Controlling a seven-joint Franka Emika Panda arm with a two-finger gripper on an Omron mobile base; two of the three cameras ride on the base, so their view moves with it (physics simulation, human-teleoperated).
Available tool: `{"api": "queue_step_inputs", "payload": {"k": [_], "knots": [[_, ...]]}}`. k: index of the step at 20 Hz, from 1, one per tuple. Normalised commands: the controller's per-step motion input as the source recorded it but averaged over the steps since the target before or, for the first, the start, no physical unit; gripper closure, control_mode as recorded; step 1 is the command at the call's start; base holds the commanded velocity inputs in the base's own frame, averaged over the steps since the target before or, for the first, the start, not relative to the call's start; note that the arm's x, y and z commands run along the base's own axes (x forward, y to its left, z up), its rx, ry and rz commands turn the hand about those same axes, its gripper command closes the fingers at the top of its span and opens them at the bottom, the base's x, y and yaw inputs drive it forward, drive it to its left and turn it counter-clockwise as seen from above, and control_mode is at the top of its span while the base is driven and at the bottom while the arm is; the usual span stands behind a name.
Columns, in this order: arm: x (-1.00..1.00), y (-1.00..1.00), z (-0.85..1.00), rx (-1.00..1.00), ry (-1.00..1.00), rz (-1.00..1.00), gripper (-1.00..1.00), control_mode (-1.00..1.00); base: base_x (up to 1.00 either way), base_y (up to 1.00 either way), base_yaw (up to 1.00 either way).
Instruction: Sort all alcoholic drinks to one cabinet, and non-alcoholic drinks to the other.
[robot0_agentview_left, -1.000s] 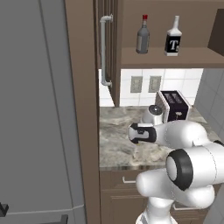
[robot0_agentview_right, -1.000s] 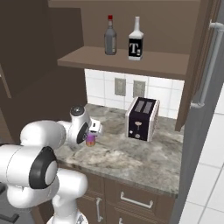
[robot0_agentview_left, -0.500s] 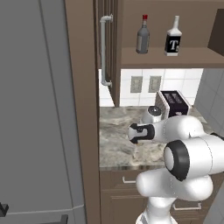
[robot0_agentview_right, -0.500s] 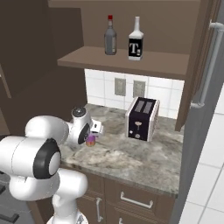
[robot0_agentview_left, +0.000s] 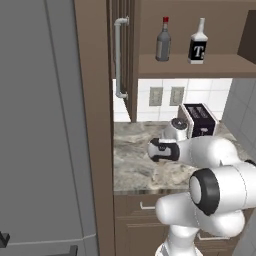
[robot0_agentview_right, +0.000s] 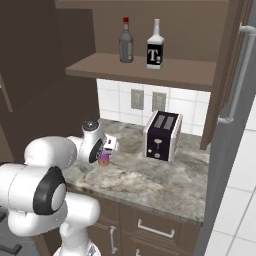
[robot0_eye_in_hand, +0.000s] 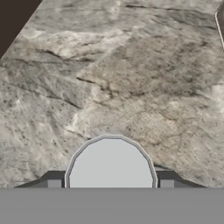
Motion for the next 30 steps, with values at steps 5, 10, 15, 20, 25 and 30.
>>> {"api": "queue_step_inputs", "payload": {"k": [5,10,15,20,25,30], "knots": [[-0.47,-0.15,1.00,0.00,-0.01,-0.01,1.00,-1.00,0.00,0.00,0.00],[-0.35,-0.01,1.00,-0.02,0.00,-0.02,1.00,-1.00,0.00,0.00,0.00],[-0.28,0.00,1.00,-0.06,-0.01,-0.04,1.00,-1.00,0.00,0.00,0.00],[-0.42,0.00,0.94,-0.05,-0.07,-0.01,1.00,-1.00,0.00,0.00,0.00],[-0.42,-0.09,0.54,0.00,-0.07,0.00,1.00,-1.00,0.00,0.00,0.00],[-0.10,-0.08,0.04,0.00,0.00,0.00,1.00,-1.00,0.00,0.00,0.00]]}}
